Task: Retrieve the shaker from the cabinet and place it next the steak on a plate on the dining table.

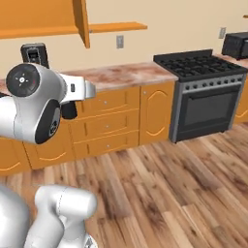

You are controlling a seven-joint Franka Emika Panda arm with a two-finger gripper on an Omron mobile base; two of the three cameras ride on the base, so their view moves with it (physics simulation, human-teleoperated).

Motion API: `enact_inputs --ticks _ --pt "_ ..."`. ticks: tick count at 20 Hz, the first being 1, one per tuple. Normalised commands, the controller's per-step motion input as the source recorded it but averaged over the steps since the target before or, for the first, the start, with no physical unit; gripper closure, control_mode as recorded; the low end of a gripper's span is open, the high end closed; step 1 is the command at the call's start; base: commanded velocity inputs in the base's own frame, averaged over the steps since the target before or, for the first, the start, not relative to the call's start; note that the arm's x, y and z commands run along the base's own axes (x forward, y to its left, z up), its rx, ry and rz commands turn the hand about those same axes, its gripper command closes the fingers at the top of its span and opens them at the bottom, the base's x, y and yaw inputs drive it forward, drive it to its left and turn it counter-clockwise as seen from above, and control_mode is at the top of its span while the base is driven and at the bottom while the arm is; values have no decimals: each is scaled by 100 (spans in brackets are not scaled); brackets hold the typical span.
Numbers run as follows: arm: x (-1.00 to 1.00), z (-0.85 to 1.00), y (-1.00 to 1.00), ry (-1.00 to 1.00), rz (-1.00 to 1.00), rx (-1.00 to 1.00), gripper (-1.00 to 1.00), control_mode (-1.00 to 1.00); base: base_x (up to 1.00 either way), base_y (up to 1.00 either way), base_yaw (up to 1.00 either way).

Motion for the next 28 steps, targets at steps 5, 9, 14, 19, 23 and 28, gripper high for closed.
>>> enact_inputs --ticks 5,9,14,19,23,28 --pt "0 0 0 0 0 0 100 100 -95 -10 -56" --pt "0 0 0 0 0 0 100 100 -81 -6 -62" --pt "0 0 0 0 0 0 100 100 -75 -12 -62" --pt "0 0 0 0 0 0 100 100 -65 -19 -60" --pt "0 0 0 0 0 0 100 100 -21 -35 -42" --pt "0 0 0 0 0 0 100 100 0 -60 -23"
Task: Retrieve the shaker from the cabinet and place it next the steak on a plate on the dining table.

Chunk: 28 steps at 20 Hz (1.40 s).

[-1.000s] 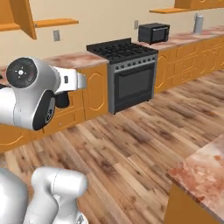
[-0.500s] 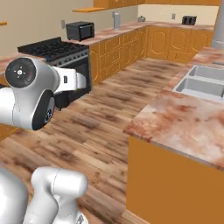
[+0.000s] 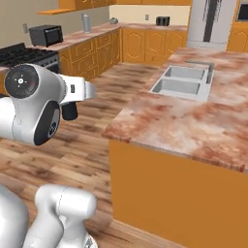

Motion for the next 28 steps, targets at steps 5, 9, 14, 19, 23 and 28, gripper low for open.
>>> enact_inputs --ticks 5,9,14,19,23,28 --pt "0 0 0 0 0 0 100 100 0 -88 -14" --pt "0 0 0 0 0 0 100 100 0 -100 -13" --pt "0 0 0 0 0 0 100 100 0 -100 -11" --pt "0 0 0 0 0 0 100 100 0 -100 -10" --pt "0 0 0 0 0 0 100 100 0 -100 -10" --pt "0 0 0 0 0 0 100 100 0 -100 -8"
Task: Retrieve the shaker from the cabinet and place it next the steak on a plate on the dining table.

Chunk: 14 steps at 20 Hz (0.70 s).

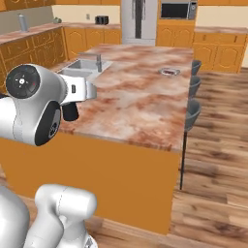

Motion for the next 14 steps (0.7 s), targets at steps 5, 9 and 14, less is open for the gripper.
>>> enact_inputs --ticks 5,9,14 --pt "0 0 0 0 0 0 100 100 0 -100 -8" --pt "0 0 0 0 0 0 100 100 0 -100 -9" --pt "0 0 0 0 0 0 100 100 0 -100 -9"
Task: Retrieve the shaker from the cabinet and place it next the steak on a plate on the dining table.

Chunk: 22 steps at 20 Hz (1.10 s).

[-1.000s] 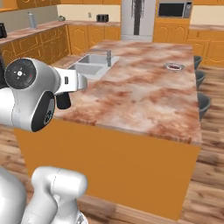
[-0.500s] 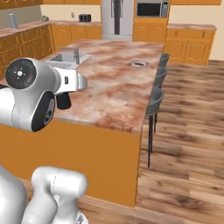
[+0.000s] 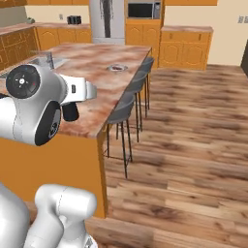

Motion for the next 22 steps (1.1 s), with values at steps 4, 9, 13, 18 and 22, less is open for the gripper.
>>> enact_inputs --ticks 4,9,13,18,22 --pt "0 0 0 0 0 0 100 100 0 -100 -7" --pt "0 0 0 0 0 0 100 100 29 -98 -8" --pt "0 0 0 0 0 0 100 100 89 -74 -10" --pt "0 0 0 0 0 0 100 100 100 -34 -9" --pt "0 0 0 0 0 0 100 100 100 0 -1"
